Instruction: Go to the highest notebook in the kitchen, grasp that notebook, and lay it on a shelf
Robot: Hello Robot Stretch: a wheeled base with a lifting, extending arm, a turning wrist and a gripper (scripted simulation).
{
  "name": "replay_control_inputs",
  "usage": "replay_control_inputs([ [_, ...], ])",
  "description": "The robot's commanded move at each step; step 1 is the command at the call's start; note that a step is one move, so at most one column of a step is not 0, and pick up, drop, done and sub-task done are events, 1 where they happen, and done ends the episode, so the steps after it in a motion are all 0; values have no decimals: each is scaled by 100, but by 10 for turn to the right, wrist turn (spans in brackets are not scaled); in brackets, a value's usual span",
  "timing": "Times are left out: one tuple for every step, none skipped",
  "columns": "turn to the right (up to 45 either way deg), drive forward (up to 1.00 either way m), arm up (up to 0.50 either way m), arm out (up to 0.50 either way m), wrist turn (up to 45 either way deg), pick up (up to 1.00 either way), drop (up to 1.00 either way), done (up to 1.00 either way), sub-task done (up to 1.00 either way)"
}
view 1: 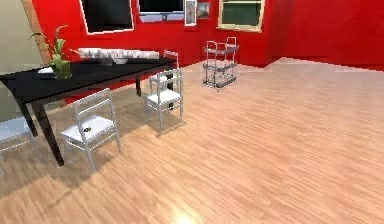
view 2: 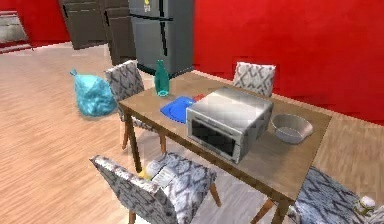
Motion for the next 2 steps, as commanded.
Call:
replay_control_inputs([
  [0,25,0,0,0,0,0,0,0],
  [360,0,0,0,0,0,0,0,0],
])
